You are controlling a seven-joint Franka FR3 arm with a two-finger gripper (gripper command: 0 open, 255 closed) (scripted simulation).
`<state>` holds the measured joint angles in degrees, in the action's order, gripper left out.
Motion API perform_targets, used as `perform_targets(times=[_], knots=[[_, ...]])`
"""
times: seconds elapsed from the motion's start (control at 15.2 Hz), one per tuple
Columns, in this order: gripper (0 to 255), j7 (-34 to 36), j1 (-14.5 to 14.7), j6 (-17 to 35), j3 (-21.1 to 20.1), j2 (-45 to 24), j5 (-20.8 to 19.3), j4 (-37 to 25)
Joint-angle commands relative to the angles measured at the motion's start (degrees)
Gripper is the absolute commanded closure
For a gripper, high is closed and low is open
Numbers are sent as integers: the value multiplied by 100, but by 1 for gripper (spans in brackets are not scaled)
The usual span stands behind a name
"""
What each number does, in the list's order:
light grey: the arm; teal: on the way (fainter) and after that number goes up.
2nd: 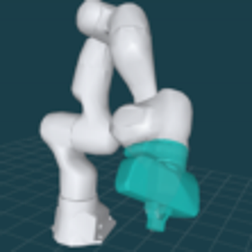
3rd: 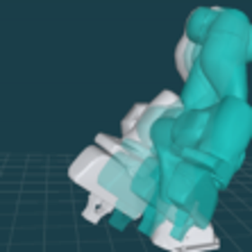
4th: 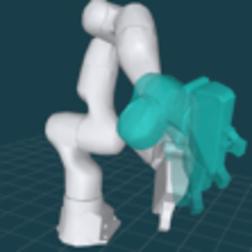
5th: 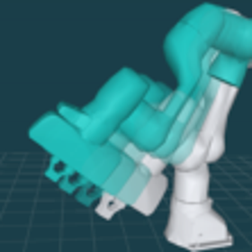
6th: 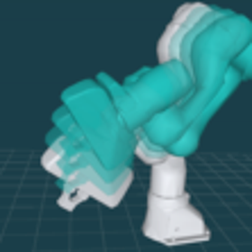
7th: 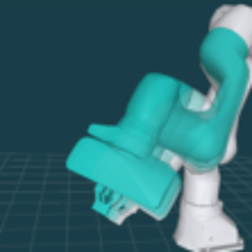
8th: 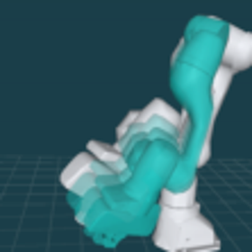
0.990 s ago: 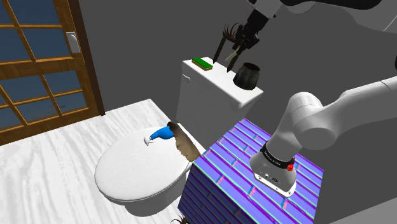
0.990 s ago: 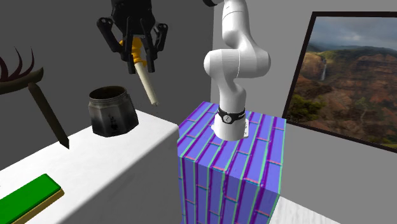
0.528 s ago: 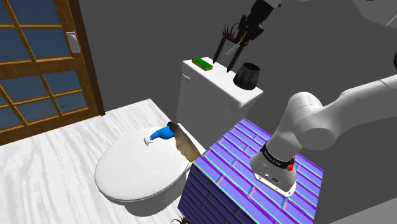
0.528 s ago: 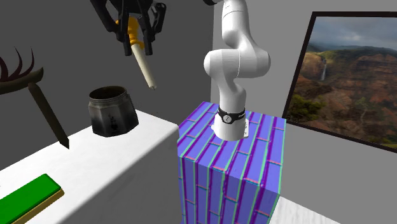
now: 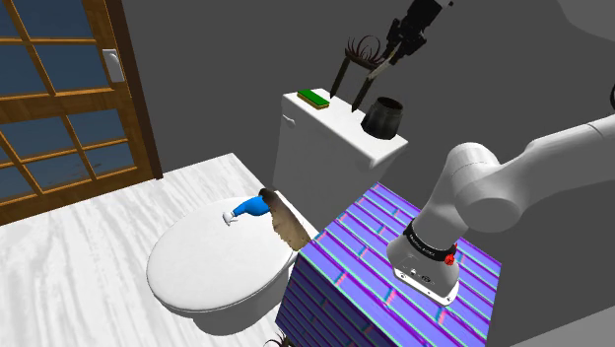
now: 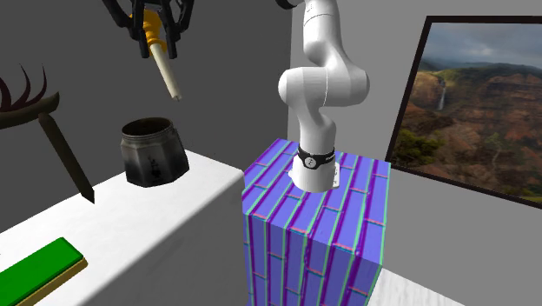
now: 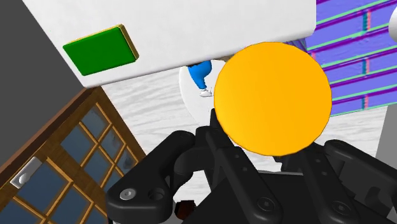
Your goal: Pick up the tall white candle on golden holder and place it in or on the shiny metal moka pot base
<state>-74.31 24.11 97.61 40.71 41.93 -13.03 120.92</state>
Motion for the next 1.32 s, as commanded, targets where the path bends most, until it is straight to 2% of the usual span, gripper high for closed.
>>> perform_targets(times=[0.0,0.26,0.46,1.25], knots=[[255,-295,21,-117,283,-81,-61,-247],[255,-846,134,-384,844,-280,-132,-829],[255,-1337,343,-613,1416,-510,-151,-1416],[255,-1374,136,219,1579,-284,-376,-391]])
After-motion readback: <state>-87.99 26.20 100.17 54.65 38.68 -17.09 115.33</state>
